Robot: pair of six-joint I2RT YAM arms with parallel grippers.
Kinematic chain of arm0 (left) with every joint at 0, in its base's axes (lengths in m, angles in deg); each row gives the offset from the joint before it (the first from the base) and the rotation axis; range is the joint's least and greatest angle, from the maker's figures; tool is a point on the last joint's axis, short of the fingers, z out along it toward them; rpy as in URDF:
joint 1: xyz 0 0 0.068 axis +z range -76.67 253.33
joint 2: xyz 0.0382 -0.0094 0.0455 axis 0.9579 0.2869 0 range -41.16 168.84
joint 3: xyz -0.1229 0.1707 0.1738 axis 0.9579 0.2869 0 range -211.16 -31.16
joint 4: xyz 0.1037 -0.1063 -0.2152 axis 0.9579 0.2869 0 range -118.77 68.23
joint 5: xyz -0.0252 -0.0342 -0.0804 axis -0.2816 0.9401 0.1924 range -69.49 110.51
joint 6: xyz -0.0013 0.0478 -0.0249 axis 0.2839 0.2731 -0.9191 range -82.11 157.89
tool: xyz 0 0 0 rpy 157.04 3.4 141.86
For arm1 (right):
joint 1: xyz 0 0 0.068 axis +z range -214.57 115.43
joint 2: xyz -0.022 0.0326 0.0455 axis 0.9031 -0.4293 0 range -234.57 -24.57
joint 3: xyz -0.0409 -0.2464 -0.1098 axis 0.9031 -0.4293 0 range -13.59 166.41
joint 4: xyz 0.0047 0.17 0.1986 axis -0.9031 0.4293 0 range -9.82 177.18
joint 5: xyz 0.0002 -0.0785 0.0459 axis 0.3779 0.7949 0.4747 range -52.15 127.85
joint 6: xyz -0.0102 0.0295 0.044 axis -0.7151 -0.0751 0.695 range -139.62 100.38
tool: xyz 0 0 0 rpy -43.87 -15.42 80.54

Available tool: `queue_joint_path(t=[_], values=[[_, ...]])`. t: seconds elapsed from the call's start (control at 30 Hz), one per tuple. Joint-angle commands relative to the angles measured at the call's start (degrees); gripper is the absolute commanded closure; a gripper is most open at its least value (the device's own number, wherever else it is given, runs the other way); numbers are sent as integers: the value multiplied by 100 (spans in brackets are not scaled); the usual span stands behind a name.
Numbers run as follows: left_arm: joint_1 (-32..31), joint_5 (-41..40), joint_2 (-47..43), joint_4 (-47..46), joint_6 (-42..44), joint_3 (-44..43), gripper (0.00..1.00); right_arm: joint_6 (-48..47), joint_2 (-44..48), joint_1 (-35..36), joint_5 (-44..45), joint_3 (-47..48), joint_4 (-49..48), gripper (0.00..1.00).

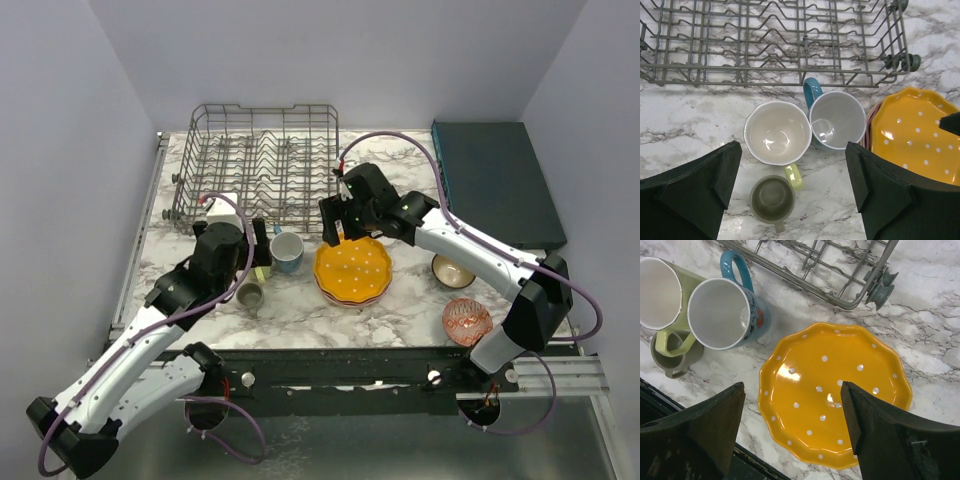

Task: Load the mixed dishes into the dish rack
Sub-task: Pick up the cup at the center of the board.

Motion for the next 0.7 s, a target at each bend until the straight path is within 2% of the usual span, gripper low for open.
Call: queue_joint_path(t=[0.0, 0.37, 0.67], values=[[213, 152, 472, 174, -164, -87, 9, 86, -18, 60, 60, 62, -121, 17], [1312, 1009, 1437, 255, -282, -206, 20, 129, 221, 87, -10, -508, -363, 17], [1551, 1081, 1825, 360, -299, -224, 27, 146, 432, 87, 34, -874, -510, 17]])
